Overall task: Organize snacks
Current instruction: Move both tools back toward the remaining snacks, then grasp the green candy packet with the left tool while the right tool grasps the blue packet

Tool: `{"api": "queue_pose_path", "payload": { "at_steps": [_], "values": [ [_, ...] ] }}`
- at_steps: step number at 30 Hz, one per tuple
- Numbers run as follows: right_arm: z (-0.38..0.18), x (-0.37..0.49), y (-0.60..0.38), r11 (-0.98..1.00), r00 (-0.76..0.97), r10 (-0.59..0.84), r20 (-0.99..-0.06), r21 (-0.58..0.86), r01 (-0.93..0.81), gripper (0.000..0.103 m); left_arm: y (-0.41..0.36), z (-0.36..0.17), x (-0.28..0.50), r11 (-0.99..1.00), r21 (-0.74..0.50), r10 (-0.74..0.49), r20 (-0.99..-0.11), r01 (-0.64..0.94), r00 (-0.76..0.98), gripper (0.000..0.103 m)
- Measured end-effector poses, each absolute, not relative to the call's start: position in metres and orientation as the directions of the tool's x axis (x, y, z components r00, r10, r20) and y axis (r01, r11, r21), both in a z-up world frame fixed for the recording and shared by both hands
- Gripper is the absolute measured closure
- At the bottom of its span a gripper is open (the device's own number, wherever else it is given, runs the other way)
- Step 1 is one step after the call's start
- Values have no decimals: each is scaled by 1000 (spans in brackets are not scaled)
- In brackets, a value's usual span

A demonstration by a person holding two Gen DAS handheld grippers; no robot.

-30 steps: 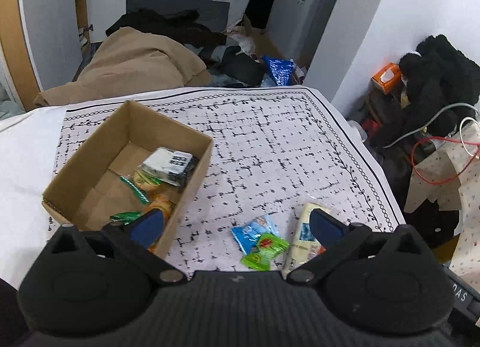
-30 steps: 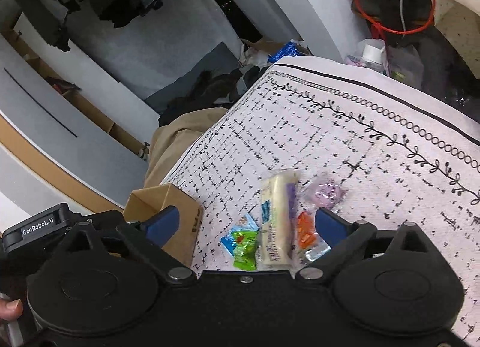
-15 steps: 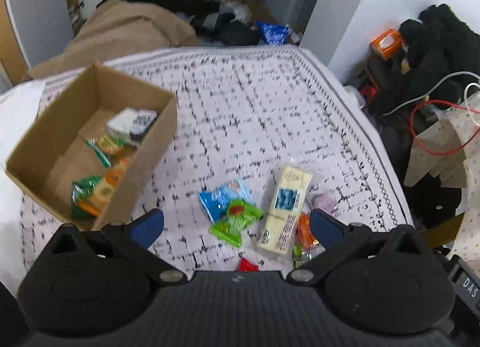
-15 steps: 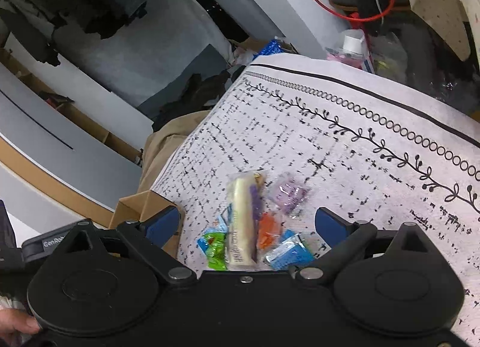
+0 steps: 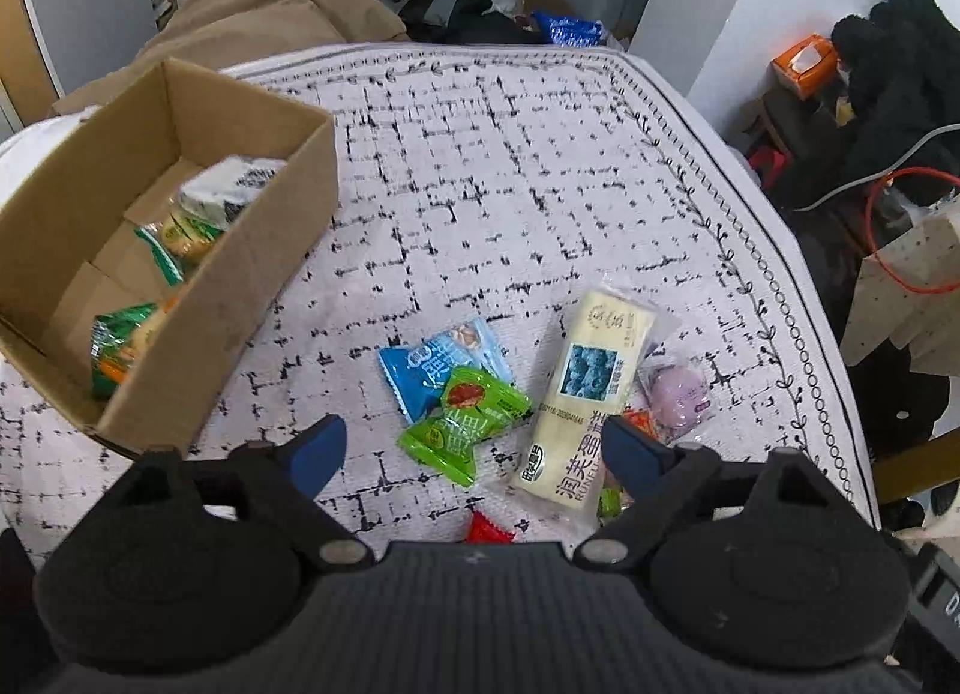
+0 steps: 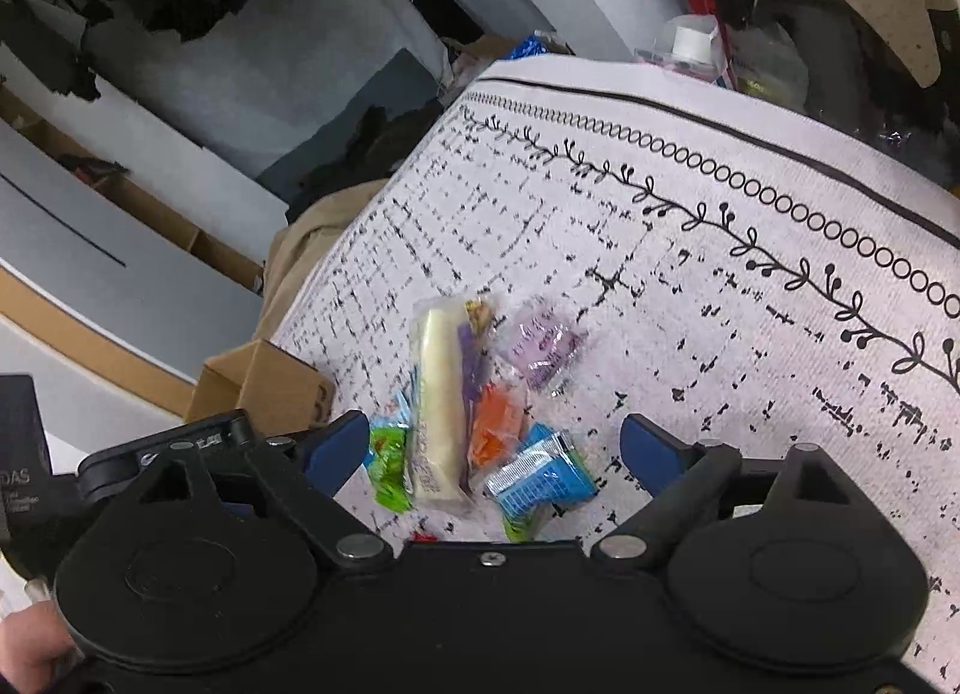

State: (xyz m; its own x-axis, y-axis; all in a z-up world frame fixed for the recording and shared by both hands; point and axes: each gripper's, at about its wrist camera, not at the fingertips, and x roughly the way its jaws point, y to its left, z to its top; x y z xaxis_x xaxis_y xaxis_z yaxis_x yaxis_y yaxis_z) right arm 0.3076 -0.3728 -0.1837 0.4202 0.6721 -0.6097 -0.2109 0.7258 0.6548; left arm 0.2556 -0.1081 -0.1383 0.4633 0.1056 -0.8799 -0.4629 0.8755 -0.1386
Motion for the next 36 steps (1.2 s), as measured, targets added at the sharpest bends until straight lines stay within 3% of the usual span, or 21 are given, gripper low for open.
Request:
{"api": "queue_pose_path", "payload": {
  "at_steps": [8,19,22,23,25,28,33,36],
  "values": [
    [-200,310,-360,748,363,661,-657,617,-245,16,-106,-168,266,869,-135,95,-899,-476,427,36],
    [-218,311,-335,781,290,620,-729,538,-318,26,-105,-193,279,890,-114,108,-888,-442,447,39],
    [-218,310,-323,793,283,594,-753,487,-366,26,-100,-198,280,886,-126,98,-890,-446,444,49],
    [-219,310,-320,796,284,586,-759,474,-376,27,-99,-200,280,884,-125,96,-895,-451,436,57],
    [-219,311,-317,802,290,575,-765,458,-383,34,-96,-206,281,881,-116,91,-911,-460,403,71],
    [-219,312,-315,818,310,551,-775,428,-385,57,-92,-205,277,880,-121,88,-908,-458,409,75],
    [-215,313,-316,824,332,545,-769,419,-381,61,-90,-198,272,881,-136,72,-907,-452,414,75],
    [-209,314,-315,819,340,556,-758,429,-382,72,-90,-190,266,882,-150,63,-902,-447,426,75]
  ]
}}
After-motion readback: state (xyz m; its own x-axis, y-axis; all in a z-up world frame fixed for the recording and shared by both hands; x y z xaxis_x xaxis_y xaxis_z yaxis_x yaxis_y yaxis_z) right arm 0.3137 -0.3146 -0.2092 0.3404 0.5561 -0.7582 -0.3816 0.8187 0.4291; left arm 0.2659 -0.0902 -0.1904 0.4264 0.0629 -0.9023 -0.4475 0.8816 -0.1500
